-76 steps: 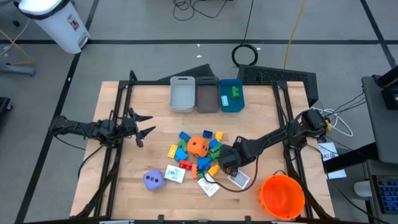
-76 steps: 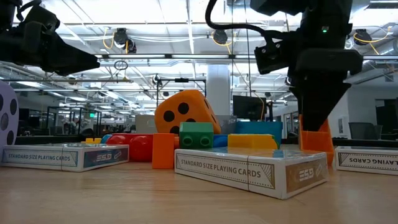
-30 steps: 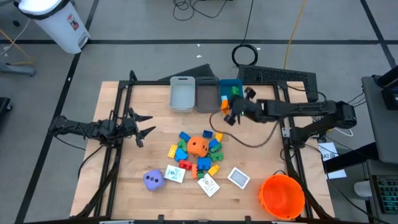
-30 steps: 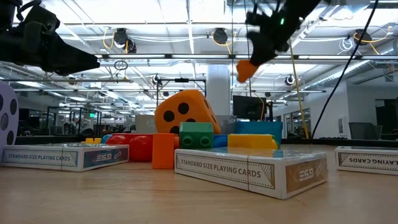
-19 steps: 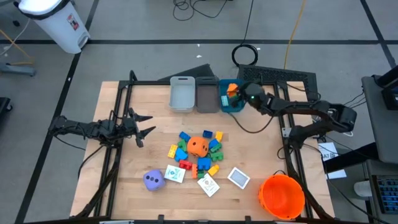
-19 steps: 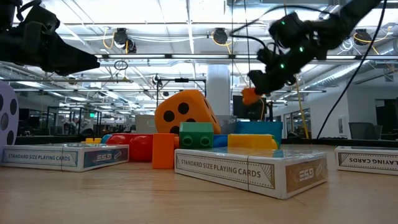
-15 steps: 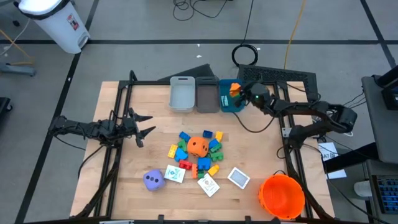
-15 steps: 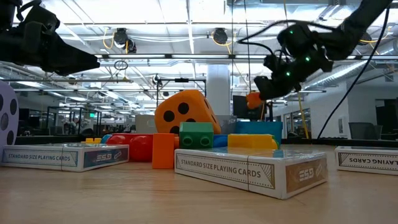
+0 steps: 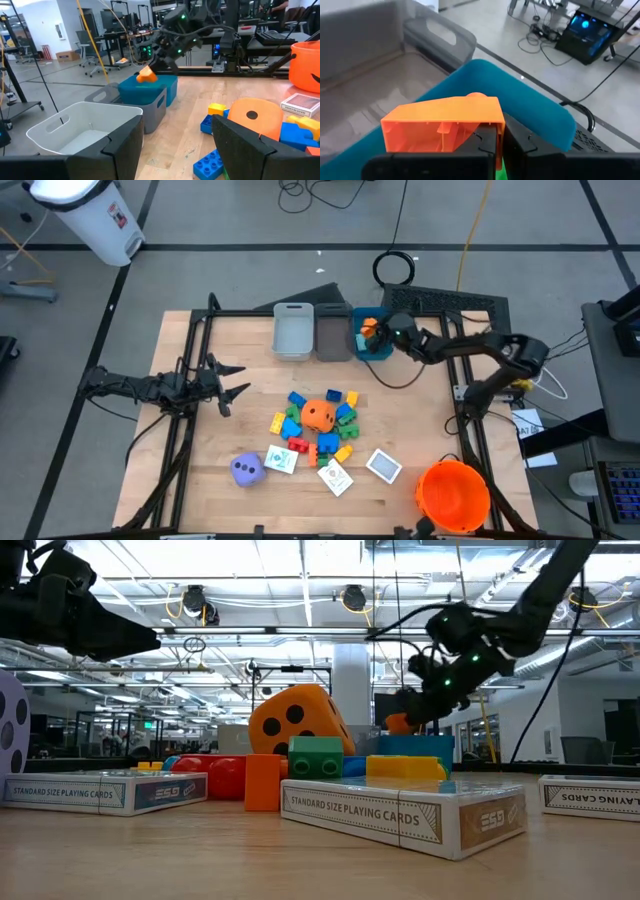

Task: Pick & Place Toys
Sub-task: Put the orange game piece into the blue bin, then put the green game piece into the blue bin

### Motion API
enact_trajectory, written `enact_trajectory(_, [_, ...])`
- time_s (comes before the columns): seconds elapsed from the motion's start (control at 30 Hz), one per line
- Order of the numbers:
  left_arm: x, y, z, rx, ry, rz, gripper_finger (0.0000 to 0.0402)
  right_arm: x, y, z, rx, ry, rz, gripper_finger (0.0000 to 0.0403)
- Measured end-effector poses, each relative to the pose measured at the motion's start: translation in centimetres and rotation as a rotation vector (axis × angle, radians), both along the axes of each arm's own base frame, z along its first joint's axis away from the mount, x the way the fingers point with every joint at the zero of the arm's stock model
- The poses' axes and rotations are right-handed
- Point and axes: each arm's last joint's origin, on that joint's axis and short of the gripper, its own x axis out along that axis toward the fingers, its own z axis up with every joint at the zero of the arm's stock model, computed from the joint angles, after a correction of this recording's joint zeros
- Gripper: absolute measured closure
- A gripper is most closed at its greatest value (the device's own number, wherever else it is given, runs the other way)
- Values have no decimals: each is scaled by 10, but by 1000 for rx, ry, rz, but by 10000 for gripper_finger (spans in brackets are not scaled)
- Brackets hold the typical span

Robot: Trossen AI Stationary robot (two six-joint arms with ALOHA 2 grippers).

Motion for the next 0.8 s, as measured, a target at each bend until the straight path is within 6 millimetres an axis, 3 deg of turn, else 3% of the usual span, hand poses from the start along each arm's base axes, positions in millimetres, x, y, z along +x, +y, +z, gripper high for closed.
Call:
enact_trajectory(0.2, [0,0,0,0,1,0,160,9,-10,-6,3,31,-38,380])
enact_trajectory(0.43, [0,0,0,0,0,0,160,7,-8,4,-16,24,-44,298])
enact_trajectory(0.8, [0,0,0,0,0,0,160,8,23,34,-21,-6,43,174])
